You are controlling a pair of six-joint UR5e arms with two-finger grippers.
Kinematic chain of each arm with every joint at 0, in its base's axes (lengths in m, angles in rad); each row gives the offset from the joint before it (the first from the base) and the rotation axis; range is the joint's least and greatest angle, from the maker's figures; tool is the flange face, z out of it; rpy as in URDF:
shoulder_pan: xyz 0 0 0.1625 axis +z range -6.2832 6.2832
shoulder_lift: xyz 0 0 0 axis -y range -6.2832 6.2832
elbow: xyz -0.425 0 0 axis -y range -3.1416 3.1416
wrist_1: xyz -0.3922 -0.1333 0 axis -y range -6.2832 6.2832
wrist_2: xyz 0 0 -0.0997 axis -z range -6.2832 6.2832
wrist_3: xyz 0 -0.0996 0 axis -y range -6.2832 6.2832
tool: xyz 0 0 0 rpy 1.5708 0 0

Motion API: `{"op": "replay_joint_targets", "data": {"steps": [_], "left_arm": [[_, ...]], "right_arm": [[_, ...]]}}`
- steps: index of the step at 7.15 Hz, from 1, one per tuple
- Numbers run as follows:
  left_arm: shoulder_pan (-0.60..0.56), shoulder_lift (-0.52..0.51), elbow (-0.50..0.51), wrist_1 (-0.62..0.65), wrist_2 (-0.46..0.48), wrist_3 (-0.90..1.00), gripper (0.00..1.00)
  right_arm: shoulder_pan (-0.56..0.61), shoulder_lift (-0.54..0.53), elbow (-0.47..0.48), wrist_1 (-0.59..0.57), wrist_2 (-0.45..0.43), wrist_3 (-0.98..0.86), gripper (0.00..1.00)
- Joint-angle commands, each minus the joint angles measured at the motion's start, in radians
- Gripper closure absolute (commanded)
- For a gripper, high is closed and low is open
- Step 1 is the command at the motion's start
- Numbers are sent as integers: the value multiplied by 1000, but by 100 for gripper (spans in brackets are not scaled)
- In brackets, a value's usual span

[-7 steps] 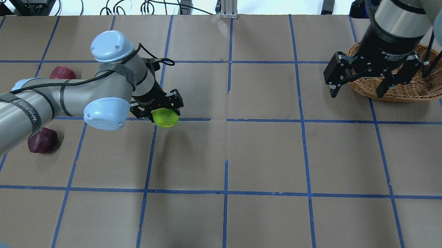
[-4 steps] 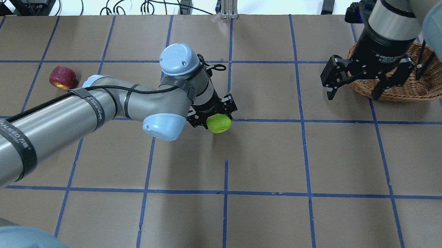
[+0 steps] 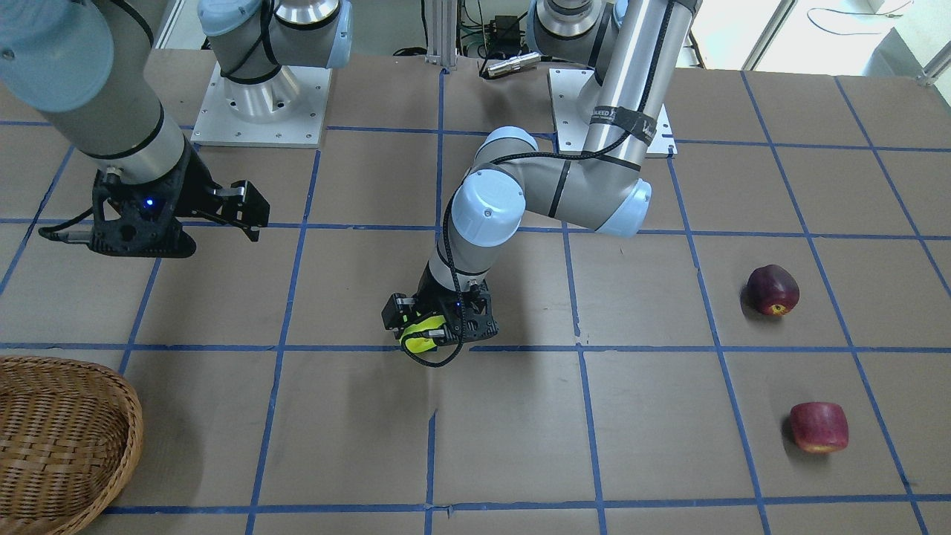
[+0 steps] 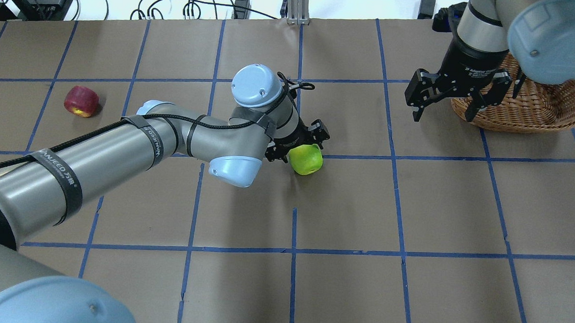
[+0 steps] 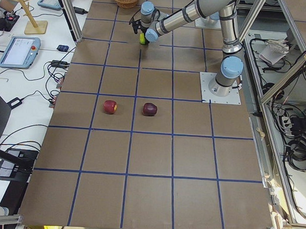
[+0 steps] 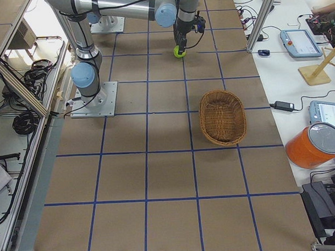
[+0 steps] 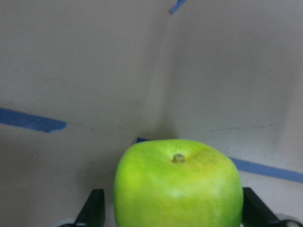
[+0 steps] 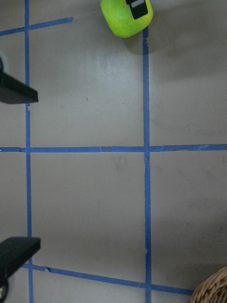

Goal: Put all apples into basket
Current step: 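Carry the green apple to mid-table and release it while the right approaches, then lower the right gripper onto the green apple while the left reaches the dark red apple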

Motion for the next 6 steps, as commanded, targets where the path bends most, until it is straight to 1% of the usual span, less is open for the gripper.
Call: {"op": "replay_joint_targets", "data": {"steps": [1,2,3,4,5,6], "left_arm": [[113,67,147,-333,4,85,0],[174,95,212,-502,71,243,0],[255,124,223,-589,141,363,0],[331,164,210,-646,184,520,0],[374,199,185,-679,297,691,0],[408,239,149,-682,423,817,0]], "right_arm": [[17,17,46,-62,8,-3,0],[65,20,84,-150,8,7,0],[131,50,128,-273,8,11,0],[197,87,153,-362,15,13,0],[261,132,155,-410,22,13,0],[299,176,155,-413,83,14,0]]}}
